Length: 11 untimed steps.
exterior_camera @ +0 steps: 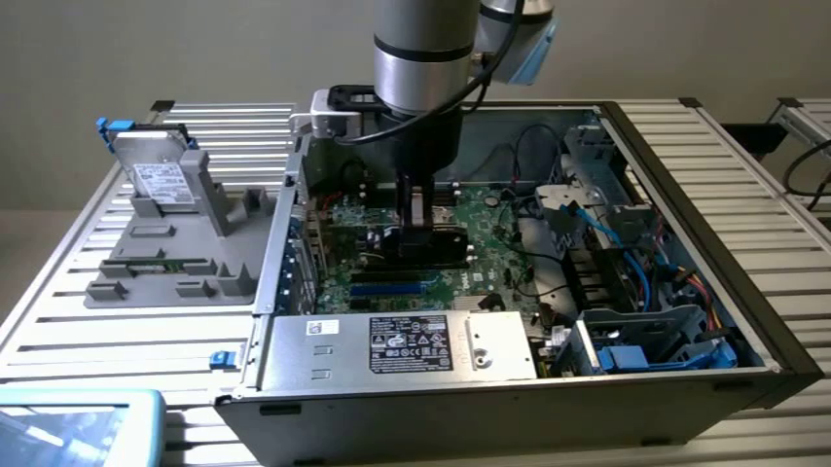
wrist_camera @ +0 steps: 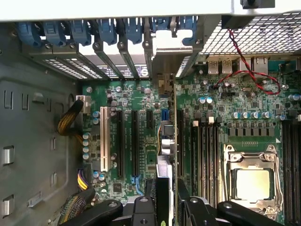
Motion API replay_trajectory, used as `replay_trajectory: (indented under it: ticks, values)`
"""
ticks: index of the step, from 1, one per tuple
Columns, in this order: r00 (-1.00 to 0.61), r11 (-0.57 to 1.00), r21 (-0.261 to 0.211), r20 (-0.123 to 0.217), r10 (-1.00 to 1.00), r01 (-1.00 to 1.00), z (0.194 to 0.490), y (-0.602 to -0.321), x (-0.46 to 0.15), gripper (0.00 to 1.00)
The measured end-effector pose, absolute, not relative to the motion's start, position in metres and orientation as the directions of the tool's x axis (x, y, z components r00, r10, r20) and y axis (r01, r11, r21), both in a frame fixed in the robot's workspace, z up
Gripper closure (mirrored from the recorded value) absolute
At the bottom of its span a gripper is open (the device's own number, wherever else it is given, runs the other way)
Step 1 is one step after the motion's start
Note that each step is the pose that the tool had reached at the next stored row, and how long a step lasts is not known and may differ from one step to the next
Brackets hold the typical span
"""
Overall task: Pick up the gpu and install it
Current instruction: 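Insert the gpu into the slot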
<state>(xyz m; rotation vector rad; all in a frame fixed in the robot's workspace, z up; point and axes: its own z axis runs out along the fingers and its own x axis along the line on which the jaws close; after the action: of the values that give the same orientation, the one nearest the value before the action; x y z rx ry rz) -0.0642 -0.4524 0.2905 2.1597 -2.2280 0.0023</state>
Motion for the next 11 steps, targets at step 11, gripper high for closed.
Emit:
replay_trajectory:
  ticks: [11]
  values:
    - [-0.030,0.031,0.041,0.028,-0.999,-0.999,0.274,-0.456,-0.065,0.72]
